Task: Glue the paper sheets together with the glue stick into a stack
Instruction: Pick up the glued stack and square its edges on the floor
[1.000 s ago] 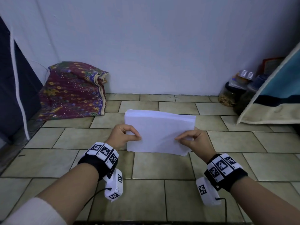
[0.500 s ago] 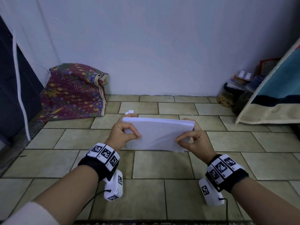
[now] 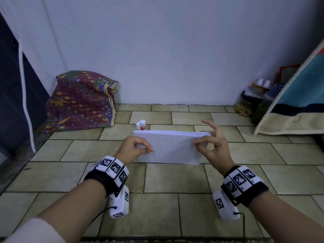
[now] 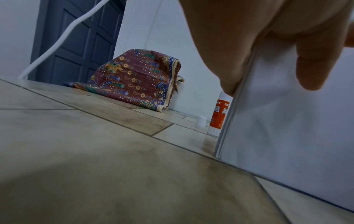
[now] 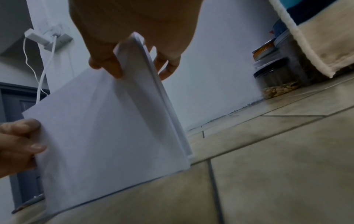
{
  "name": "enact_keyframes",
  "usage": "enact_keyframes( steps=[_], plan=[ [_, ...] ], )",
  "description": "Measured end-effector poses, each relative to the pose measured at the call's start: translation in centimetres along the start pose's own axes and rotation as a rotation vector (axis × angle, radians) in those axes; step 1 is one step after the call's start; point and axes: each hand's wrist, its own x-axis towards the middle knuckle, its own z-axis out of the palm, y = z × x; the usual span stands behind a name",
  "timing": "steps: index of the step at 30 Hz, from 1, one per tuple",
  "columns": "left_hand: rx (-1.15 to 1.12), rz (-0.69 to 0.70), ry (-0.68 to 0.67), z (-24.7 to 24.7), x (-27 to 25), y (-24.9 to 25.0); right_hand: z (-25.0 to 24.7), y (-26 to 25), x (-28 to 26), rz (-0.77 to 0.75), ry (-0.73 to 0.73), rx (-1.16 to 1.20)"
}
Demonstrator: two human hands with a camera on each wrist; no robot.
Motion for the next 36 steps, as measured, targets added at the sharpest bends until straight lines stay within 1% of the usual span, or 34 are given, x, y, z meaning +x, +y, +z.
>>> enact_keyframes(
  steps=[3, 6, 10, 14, 17, 18, 19, 20, 22, 23, 26, 30, 31, 34, 35, 36],
  plan=[
    [0.000, 0.003, 0.001, 0.0, 0.1, -0.2, -0.2, -0.5, 0.4, -0.076, 0.035, -0.010],
    [0.002, -0.005, 0.003, 0.0, 0.1, -0.2, 0.1, -0.3, 0.4, -0.046, -0.004, -0.099],
    [0.013, -0.016, 0.003, 0.0, 0.0, -0.1, 0.2, 0.3, 0.1, 0.052, -0.055, -0.283],
    [0.013, -0.016, -0.008, -0.1, 0.1, -0.1, -0.2, 0.3, 0.2, 0.024, -0.042, -0.295],
    [0.018, -0.015, -0.008, -0.1, 0.0, -0.2, -0.4, 0.2, 0.2, 0.021, -0.071, -0.304],
    [0.024, -0.012, -0.006, -0.2, 0.0, -0.3, -0.4, 0.3, 0.2, 0.011, -0.084, -0.266],
    [0.032, -0.008, -0.006, -0.2, 0.0, -0.4, -0.5, 0.6, 0.1, 0.010, -0.089, -0.172],
    [0.041, -0.002, -0.006, -0.2, 0.0, -0.4, -0.6, 0.7, -0.1, 0.041, -0.075, -0.027],
    [0.065, 0.010, 0.001, 0.0, 0.0, -0.5, -1.0, 0.8, -0.3, 0.160, -0.009, 0.301],
    [0.078, 0.015, 0.008, 0.0, 0.0, -0.6, -1.2, 0.9, -0.4, 0.204, 0.019, 0.410],
    [0.098, 0.019, 0.018, 0.2, -0.1, -0.9, -2.2, 1.2, -0.9, 0.265, -0.008, 0.503],
    [0.096, 0.017, 0.011, 0.2, -0.1, -1.2, -2.8, 1.3, -0.8, 0.265, -0.153, 0.416],
    [0.095, 0.014, 0.009, 0.2, -0.1, -1.2, -2.7, 1.3, -0.7, 0.263, -0.211, 0.349],
    [0.069, 0.002, -0.005, 0.3, -0.3, -1.1, -1.8, 1.6, -0.7, 0.280, -0.433, 0.031],
    [0.059, -0.003, -0.006, 0.4, -0.3, -1.1, -1.3, 1.6, -0.7, 0.305, -0.473, -0.038],
    [0.055, -0.009, -0.009, 0.5, -0.4, -1.1, -0.7, 1.5, -0.7, 0.320, -0.472, -0.075]
  ],
)
